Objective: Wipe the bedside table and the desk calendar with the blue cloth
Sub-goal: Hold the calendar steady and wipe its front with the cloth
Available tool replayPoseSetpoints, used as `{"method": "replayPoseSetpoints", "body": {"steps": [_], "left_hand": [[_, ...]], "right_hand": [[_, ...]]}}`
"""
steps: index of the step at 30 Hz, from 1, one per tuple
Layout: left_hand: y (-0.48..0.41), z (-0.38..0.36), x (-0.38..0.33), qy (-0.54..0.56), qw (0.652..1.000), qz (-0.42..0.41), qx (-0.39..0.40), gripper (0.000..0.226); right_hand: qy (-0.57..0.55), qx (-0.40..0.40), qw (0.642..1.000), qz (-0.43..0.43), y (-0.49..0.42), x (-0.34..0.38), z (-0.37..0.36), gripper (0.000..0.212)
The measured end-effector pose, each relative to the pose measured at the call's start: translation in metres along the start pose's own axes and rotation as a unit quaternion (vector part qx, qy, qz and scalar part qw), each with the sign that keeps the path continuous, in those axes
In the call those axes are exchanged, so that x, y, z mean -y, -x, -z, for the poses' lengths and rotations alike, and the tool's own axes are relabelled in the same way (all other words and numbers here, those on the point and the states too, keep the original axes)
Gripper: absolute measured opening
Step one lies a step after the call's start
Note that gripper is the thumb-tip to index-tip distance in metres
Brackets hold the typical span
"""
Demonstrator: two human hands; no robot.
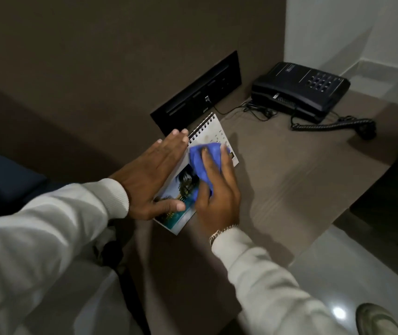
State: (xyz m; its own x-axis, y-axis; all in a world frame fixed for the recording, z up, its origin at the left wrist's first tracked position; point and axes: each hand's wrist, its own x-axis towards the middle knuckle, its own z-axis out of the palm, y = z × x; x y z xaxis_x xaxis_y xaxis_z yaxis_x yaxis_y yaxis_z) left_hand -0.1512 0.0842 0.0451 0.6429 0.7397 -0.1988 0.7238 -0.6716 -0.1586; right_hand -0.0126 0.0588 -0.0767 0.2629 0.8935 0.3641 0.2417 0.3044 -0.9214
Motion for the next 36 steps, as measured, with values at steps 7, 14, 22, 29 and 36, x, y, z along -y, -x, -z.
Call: {"method": "replayPoseSetpoints", "body": {"steps": [7,14,22,29,36], "left_hand": [[-0.006,-0.003,0.005,0.026,1.000,-0.006,0.013,0.112],[-0.006,-0.006,0.008,0.041,0.999,-0.011,-0.008,0.107],[-0.007,-0.005,0.009,0.027,1.000,-0.012,-0.006,0.108],[-0.008,-0.009,0.008,0.025,0.999,-0.016,-0.013,0.107],[-0.007,-0.003,0.008,0.035,0.999,-0.001,0.001,0.106]], "right_hand": [[-0.004,-0.001,0.998,-0.069,-0.019,-0.011,-0.008,0.057],[-0.066,-0.029,0.996,-0.044,0.001,-0.001,-0.016,0.060],[0.009,-0.001,0.993,-0.114,-0.013,-0.021,-0.008,0.057],[-0.015,-0.012,1.000,-0.019,-0.027,-0.003,-0.021,0.062],[0.069,0.051,0.995,-0.055,0.003,-0.027,-0.005,0.060]]}}
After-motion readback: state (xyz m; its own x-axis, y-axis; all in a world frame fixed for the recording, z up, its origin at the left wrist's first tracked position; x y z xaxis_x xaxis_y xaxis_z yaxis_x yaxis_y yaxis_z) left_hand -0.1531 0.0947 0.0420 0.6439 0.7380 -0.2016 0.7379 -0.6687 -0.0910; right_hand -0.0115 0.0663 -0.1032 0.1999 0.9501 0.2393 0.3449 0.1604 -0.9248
